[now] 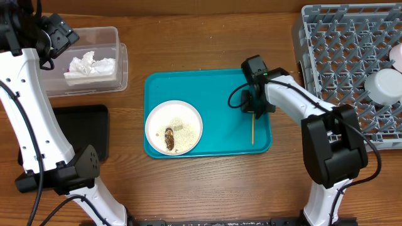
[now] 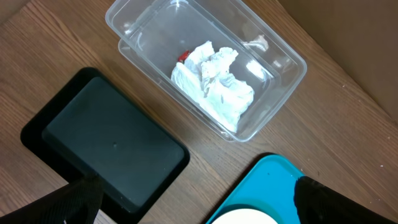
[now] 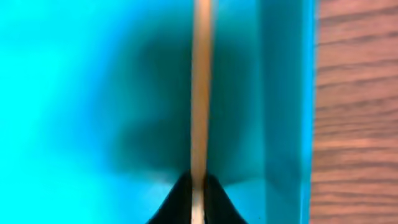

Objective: Sort waste into correct bins and load items into the dishwasher
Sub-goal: 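Carry the second chopstick right and insert it into the rack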

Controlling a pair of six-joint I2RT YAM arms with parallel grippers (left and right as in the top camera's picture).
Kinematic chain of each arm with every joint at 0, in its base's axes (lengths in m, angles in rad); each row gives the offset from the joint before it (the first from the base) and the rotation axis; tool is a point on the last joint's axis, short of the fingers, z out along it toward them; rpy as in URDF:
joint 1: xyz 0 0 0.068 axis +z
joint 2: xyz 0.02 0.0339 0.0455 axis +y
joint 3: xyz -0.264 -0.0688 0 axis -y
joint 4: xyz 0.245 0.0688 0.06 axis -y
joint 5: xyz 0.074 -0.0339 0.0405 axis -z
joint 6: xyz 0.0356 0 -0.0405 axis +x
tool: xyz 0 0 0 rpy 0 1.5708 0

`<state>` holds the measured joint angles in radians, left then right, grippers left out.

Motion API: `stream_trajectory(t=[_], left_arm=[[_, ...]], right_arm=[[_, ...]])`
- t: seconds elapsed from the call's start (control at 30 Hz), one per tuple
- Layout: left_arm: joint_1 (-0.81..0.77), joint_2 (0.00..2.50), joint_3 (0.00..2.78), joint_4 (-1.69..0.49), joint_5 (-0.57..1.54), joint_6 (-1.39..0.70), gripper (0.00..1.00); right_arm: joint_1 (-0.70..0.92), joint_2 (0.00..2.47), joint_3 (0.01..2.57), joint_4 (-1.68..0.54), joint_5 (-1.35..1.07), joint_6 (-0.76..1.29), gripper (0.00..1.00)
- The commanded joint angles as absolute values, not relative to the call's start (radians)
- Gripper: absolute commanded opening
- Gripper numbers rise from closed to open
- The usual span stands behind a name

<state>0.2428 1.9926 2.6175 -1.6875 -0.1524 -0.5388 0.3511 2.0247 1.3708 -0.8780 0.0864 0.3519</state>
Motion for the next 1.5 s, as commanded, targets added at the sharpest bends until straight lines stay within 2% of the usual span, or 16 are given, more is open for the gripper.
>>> stream_trajectory(t=[0.0, 0.13, 0.3, 0.5, 0.7, 1.03, 1.33, 1.47], left_arm=[[0.247, 2.002, 2.619, -1.689, -0.148, -0.516, 1.00], [0.247, 2.002, 2.619, -1.689, -0.148, -0.516, 1.00], [0.247, 2.002, 2.619, -1.689, -0.148, -0.516, 1.00], [0.247, 2.002, 2.619, -1.689, -0.148, -0.516, 1.00], [0.247, 2.002, 2.619, -1.689, -0.148, -0.516, 1.00], [0.247, 2.002, 2.619, -1.689, -0.148, -0.516, 1.00], [0.247, 2.002, 2.619, -1.689, -0.148, -0.516, 1.00], [0.247, 2.002, 2.619, -1.689, -0.148, -0.516, 1.00]], right_arm=[[0.356, 2.063, 1.440, -0.962, 0.085, 0.372, 0.04], [0.316, 2.041, 1.652, -1.152, 0.108, 0.304, 0.04], [0.237, 2.025, 1.952, -1.360, 0.278, 0.280, 0.04], [0.079, 2.024, 2.183, -1.382, 0.287, 0.163, 0.04], [-0.058, 2.024, 2.178, -1.265, 0.197, -0.026, 0.04], [-0.194, 2.027, 2.160, -1.171, -0.141, -0.438, 0.04], [-0.242, 2.090, 2.090, -1.115, -0.146, -0.457, 0.04], [-0.242, 2.112, 2.080, -1.114, -0.245, -0.458, 0.04]])
